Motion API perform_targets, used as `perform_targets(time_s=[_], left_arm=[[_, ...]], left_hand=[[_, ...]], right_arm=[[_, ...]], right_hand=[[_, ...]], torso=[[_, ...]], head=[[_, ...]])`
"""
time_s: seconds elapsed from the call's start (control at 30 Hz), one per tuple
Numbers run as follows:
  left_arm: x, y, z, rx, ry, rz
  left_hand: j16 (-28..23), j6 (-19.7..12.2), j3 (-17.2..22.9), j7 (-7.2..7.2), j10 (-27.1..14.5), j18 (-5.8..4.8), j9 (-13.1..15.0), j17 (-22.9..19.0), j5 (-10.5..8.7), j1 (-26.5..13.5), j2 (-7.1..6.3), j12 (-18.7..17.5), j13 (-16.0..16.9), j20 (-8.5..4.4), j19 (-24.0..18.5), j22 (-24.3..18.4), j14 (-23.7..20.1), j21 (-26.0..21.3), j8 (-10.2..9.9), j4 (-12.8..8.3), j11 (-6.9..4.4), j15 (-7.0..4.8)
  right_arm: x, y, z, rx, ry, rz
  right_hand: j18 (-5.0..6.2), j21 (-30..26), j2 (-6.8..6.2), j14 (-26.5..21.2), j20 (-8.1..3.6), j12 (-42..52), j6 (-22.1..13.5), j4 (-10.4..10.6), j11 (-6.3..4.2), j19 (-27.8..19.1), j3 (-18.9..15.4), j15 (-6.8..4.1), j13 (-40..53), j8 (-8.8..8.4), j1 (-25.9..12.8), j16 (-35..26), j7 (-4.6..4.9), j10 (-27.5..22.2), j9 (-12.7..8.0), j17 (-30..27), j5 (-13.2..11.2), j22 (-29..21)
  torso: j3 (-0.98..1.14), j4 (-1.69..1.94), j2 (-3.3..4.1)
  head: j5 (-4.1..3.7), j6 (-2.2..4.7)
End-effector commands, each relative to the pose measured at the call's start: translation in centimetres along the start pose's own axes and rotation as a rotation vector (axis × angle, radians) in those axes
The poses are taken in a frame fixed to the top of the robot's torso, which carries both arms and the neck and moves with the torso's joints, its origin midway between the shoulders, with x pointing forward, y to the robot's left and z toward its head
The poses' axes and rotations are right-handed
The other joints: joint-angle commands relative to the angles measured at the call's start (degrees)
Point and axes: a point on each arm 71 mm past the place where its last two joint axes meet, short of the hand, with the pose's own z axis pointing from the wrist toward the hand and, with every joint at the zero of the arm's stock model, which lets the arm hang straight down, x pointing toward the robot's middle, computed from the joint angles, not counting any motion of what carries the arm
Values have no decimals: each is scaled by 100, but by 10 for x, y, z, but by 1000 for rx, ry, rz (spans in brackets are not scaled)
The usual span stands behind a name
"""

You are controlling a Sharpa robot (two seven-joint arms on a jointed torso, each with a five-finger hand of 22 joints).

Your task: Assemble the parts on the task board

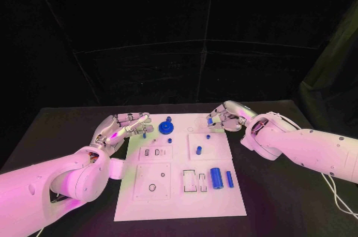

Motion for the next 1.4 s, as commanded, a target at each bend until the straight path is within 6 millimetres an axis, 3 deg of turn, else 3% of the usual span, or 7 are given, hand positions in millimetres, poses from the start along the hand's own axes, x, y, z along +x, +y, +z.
perform_targets(time_s=[0.03, 0.33, 0.47, 0.6, 1.0, 1.23, 1.4], left_arm=[[-1, -1, 0, -10, -9, -34], [-4, -3, 3, -12, -28, -50], [-6, -4, 4, -7, -35, -47], [-8, -5, 6, -2, -41, -42], [-11, -6, 8, 8, -52, -35], [-11, -6, 9, 8, -51, -35], [-11, -6, 9, 7, -50, -36]], left_hand=[[-38, 21, 5, 81, 3, 32, -6, -10, 25, 42, 27, -26, -8, 8, 52, -9, 29, -25, -38, -42, -4, 9], [-39, 21, 7, 80, 3, 32, -6, -9, 25, 43, 28, -26, -8, 8, 53, -10, 30, -26, -38, -45, -4, 9], [-39, 21, 7, 80, 3, 32, -6, -9, 25, 43, 28, -26, -8, 8, 53, -10, 30, -26, -38, -45, -4, 9], [-39, 21, 7, 80, 3, 32, -6, -9, 25, 43, 28, -26, -8, 8, 53, -10, 30, -26, -38, -45, -4, 9], [-41, 24, 12, 77, 6, 32, -5, -9, 25, 46, 32, -25, -8, 7, 56, -10, 33, -27, -39, -53, -5, 9], [-42, 26, 16, 76, 7, 32, -5, -9, 25, 49, 34, -24, -7, 7, 57, -11, 34, -28, -39, -58, -5, 9], [-42, 26, 16, 76, 7, 32, -5, -9, 25, 49, 34, -24, -7, 7, 57, -11, 34, -28, -39, -58, -5, 9]], right_arm=[[6, 21, 5, 39, -37, -20], [46, 91, 24, -38, 52, -43], [61, 111, 33, -57, 88, -74], [78, 124, 36, -72, 126, -102], [116, 143, 40, -92, 196, -154], [127, 147, 39, -104, 209, -166], [129, 147, 39, -98, 221, -180]], right_hand=[[-112, 38, 86, 429, -7, -27, 163, -1, -231, 38, 43, -18, -40, 41, 15, 22, -136, 233, 43, 719, -13, 244], [-110, 36, 66, 416, -2, -99, 148, 0, -222, 33, 102, -10, -94, 25, -69, -11, -126, 201, 36, 662, -56, 238], [-109, 33, 47, 413, 1, -118, 154, 4, -222, 29, 125, -9, -106, 24, -119, -19, -127, 195, 36, 650, -101, 233], [-108, 33, 33, 412, 1, -124, 160, 5, -223, 29, 132, -9, -110, 26, -142, -22, -129, 194, 36, 646, -113, 233], [-102, 20, -17, 407, 3, -160, 156, 9, -222, 9, 146, -9, -135, 19, -212, -37, -126, 176, 33, 622, -114, 207], [-101, 17, -34, 406, 3, -166, 154, 13, -220, 4, 151, -8, -139, 16, -239, -40, -125, 173, 31, 618, -102, 201], [-100, 15, -73, 406, 5, -160, 151, 18, -219, 3, 159, -6, -129, 11, -287, -42, -123, 177, 29, 618, -90, 199]], torso=[[-29, -5, -38], [-73, 3, -88], [-96, -1, -99], [-101, -8, -99], [-93, 7, -93], [-87, -9, -93], [-87, 0, -96]], head=[[57, -38], [216, -178], [271, -223], [333, -266], [436, -351], [466, -385], [472, -408]])
